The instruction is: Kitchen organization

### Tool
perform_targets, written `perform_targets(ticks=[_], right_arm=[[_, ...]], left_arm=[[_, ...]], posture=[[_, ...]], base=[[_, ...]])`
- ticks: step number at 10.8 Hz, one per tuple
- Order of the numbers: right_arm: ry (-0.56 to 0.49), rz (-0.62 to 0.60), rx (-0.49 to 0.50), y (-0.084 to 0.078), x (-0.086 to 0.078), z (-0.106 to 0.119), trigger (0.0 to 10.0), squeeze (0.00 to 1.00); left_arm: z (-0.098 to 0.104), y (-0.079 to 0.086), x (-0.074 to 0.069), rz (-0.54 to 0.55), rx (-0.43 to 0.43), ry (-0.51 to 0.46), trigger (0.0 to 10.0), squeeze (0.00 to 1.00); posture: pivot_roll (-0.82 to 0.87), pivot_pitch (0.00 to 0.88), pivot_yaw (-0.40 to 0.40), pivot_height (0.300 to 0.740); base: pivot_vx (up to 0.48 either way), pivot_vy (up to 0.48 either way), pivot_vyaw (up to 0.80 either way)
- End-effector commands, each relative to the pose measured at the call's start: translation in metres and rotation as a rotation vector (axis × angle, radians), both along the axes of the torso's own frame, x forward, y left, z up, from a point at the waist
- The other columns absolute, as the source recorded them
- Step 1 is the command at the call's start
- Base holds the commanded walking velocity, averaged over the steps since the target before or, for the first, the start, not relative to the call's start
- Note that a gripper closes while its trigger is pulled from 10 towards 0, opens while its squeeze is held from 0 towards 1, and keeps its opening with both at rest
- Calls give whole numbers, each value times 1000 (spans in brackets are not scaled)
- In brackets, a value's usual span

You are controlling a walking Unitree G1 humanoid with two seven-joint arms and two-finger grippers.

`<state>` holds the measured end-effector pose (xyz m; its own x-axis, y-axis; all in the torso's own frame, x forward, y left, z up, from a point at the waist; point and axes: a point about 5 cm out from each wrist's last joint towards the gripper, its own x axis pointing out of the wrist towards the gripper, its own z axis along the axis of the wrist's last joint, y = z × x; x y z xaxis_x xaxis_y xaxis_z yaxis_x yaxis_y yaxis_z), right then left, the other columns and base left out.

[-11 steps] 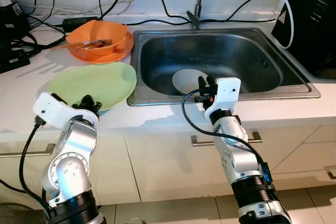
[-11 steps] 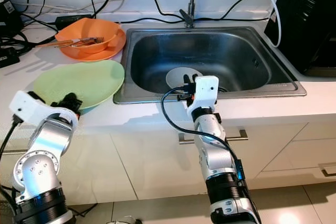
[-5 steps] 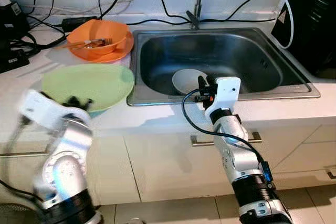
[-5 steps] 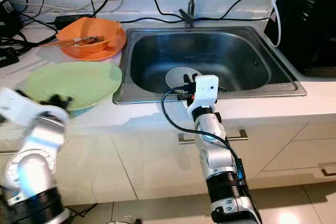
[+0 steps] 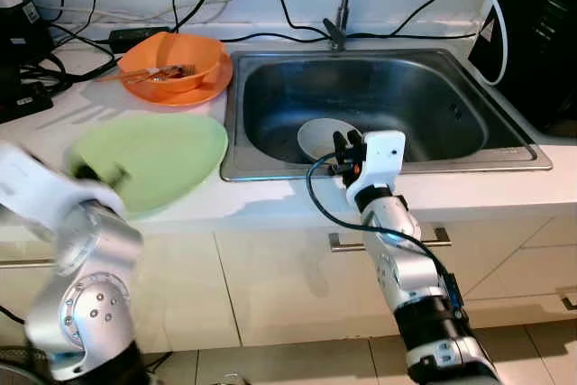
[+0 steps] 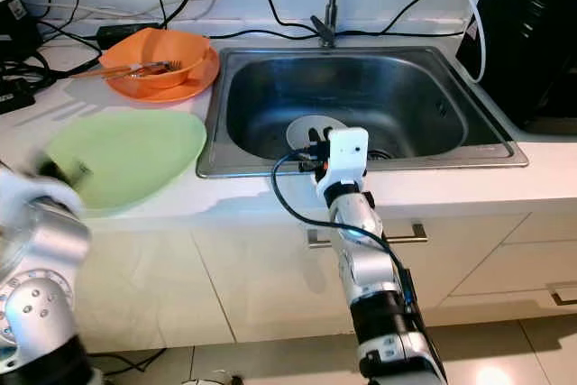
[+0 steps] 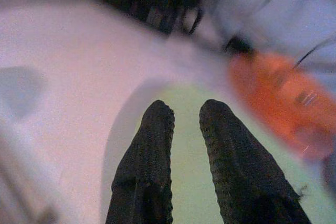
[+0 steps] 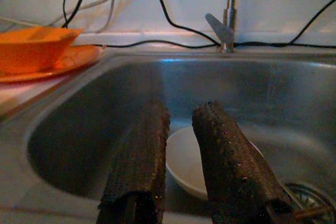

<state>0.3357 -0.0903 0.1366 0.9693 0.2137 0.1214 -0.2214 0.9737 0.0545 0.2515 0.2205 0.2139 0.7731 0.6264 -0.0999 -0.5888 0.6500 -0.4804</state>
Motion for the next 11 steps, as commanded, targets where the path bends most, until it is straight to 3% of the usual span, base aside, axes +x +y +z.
perform_targets(ticks=[1, 2, 4, 5, 6, 7, 8, 11], right_arm=[[1, 10, 0, 1, 2, 1, 10000, 0], [-1, 10, 1, 2, 2, 1, 10000, 0], [-1, 6, 2, 1, 3, 1, 10000, 0], [1, 4, 2, 1, 2, 1, 10000, 0], [4, 4, 1, 1, 2, 0, 10000, 0], [5, 3, 0, 1, 2, -1, 10000, 0], [5, 3, 1, 1, 2, -1, 10000, 0], [9, 2, 4, 0, 1, -2, 10000, 0]], left_arm=[[12, -6, 0, -19, 82, -78, 10000, 0], [14, -8, 0, -29, 127, -102, 10000, 0], [8, -12, 3, -56, 85, -92, 10000, 0], [-2, -17, 8, -142, 48, -71, 10000, 0], [-12, -22, 12, -223, 85, -28, 10000, 0], [-17, -19, 13, -228, 63, -27, 10000, 27], [-18, -14, 13, -212, 51, -36, 10000, 1000], [-12, -11, 12, -232, 60, -93, 10000, 1000]], posture=[[173, 0, 12, 740], [170, 0, 12, 740], [169, 0, 14, 740], [170, 0, 14, 740], [168, 0, 17, 740], [168, 0, 18, 740], [168, 0, 20, 740], [168, 0, 17, 740]], base=[[0, 0, 0], [0, 0, 0], [0, 0, 0], [0, 0, 0], [0, 0, 0], [0, 0, 0], [0, 0, 0], [0, 0, 0]])
